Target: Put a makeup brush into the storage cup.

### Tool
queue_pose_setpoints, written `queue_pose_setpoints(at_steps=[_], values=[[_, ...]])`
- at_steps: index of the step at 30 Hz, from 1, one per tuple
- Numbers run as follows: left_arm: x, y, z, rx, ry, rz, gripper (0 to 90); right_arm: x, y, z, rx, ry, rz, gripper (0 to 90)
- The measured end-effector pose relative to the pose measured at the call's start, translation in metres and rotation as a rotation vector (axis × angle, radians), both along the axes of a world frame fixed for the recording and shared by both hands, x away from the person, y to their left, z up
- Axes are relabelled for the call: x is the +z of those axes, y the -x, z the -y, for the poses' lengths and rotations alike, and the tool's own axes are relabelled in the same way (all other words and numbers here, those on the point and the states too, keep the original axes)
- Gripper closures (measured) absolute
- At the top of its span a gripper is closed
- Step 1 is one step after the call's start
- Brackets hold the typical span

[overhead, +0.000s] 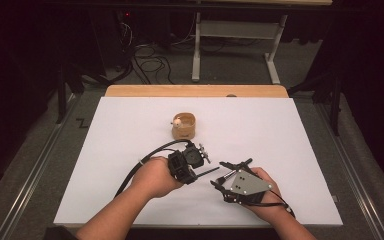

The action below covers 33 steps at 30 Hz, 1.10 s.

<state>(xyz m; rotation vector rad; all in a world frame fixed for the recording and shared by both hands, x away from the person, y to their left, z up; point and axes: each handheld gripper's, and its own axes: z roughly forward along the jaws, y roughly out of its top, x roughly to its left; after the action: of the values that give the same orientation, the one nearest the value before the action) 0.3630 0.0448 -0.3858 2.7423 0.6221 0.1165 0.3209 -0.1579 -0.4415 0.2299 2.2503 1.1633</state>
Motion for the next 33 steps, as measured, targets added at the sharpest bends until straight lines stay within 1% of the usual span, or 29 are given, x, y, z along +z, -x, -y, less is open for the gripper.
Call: queue_pose_setpoints(at_steps=[2, 6, 7, 8, 10, 14, 18, 21, 24, 26, 29, 32, 33], values=[[0.0004, 0.0004, 0.0005, -0.003, 0.003, 0.0, 83.0, -0.002, 0.0006, -0.0008, -0.004, -0.004, -0.004, 40.2], [-0.0004, 0.0016, 0.0018, -0.012, 0.01, -0.002, 82.9, -0.006, 0.0001, -0.0012, -0.003, 0.018, -0.008, 40.5], [-0.001, 0.0017, 0.0019, -0.012, 0.011, -0.004, 83.0, -0.0069, 0.0006, -0.0012, -0.008, 0.017, -0.014, 40.6], [-0.0015, 0.0016, 0.0019, -0.006, 0.005, -0.001, 83.0, -0.0074, 0.0002, -0.001, -0.004, 0.021, -0.007, 40.8], [-0.0018, 0.001, 0.0014, -0.006, 0.008, -0.001, 83.0, -0.0084, 0.0007, -0.0013, -0.004, 0.019, -0.012, 41.1], [-0.0012, 0.0021, 0.0012, -0.007, 0.017, -0.005, 83.0, -0.0084, 0.0008, -0.0015, 0.0, 0.019, -0.009, 41.4], [-0.0006, 0.0013, 0.0, -0.015, 0.011, -0.009, 83.0, -0.008, 0.0011, -0.0011, -0.003, 0.013, -0.007, 41.7], [0.0001, 0.0021, -0.0002, -0.016, 0.018, -0.007, 83.0, -0.0074, 0.0019, -0.0011, 0.008, 0.016, 0.006, 42.4], [0.0015, 0.0046, 0.001, -0.017, 0.024, -0.009, 83.0, -0.0065, 0.0025, -0.0017, 0.008, 0.011, 0.011, 42.6], [0.0025, 0.0049, 0.001, -0.017, 0.022, -0.006, 83.0, -0.0055, 0.0024, -0.0021, 0.009, 0.007, 0.007, 43.5], [0.0037, 0.0028, -0.0002, -0.015, 0.018, -0.01, 83.0, -0.0055, 0.0022, -0.0032, 0.018, 0.019, 0.014, 46.7], [0.0047, 0.0012, -0.0012, 0.002, 0.025, -0.012, 83.0, -0.0053, 0.0019, -0.0036, 0.026, 0.025, 0.015, 46.9], [0.0052, 0.0011, -0.0013, -0.002, 0.028, -0.01, 83.0, -0.0053, 0.0019, -0.0035, 0.03, 0.028, 0.017, 47.0]])
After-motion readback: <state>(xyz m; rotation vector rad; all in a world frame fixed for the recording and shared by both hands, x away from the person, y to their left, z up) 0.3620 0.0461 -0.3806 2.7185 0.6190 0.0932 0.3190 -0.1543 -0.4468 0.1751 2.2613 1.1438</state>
